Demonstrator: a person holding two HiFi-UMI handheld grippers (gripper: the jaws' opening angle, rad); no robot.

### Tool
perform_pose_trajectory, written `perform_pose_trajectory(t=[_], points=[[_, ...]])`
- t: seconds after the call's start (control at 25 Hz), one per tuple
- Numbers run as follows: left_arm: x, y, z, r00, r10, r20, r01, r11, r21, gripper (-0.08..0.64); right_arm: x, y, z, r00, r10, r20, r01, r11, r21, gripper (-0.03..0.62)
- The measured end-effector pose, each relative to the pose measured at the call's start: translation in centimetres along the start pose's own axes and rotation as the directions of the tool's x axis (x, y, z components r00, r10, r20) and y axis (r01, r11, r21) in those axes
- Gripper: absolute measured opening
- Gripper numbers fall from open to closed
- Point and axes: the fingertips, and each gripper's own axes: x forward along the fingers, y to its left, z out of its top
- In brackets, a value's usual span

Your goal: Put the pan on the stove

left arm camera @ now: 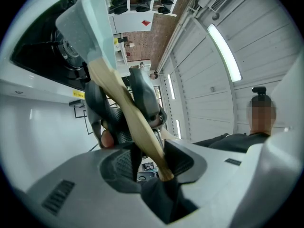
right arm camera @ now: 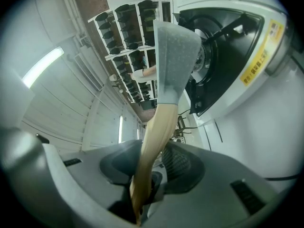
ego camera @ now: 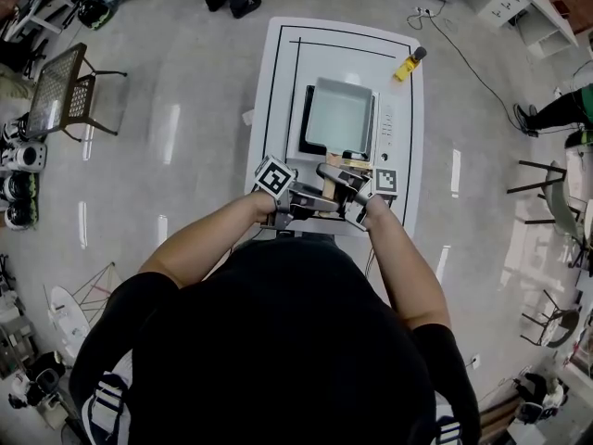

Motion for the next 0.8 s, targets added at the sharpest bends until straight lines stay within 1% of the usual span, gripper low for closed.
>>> perform_pose_trajectory(t=[0.04, 0.16, 0.2, 0.32, 0.68, 0.8], points=[[0.1, 0.0, -0.1, 1.000, -0.004, 0.000, 0.004, 1.000, -0.008, 0.154, -0.1, -0.2, 0.0, 1.000, -0.008, 0.000, 0.008, 1.000, 0.002, 0.138], [0.1, 0.4, -0.3, 1.000, -0.009, 0.012, 0.010, 0.997, -0.073, 0.153, -0.2, -0.9, 0.2, 1.000, -0.021, -0.002, 0.021, 1.000, 0.005, 0.137], [0.0, 0.5, -0.3, 1.000, -0.009, 0.013, 0.010, 0.998, -0.069, 0.154, -0.2, -1.0, 0.3, 1.000, -0.021, -0.003, 0.021, 1.000, 0.009, 0.137], [0.1, 0.6, 0.1, 1.000, -0.007, 0.006, 0.007, 1.000, -0.029, 0.155, -0.2, -1.2, 0.4, 1.000, -0.017, -0.006, 0.017, 1.000, 0.015, 0.137], [0.3, 1.3, -0.2, 1.000, -0.004, 0.003, 0.004, 0.999, -0.036, 0.154, -0.5, -2.1, 0.5, 1.000, -0.013, -0.020, 0.013, 1.000, 0.012, 0.137], [0.4, 1.6, -0.1, 1.000, -0.001, 0.003, 0.001, 0.999, -0.033, 0.153, -0.4, -1.8, 0.5, 1.000, -0.004, -0.021, 0.005, 0.999, 0.032, 0.137]])
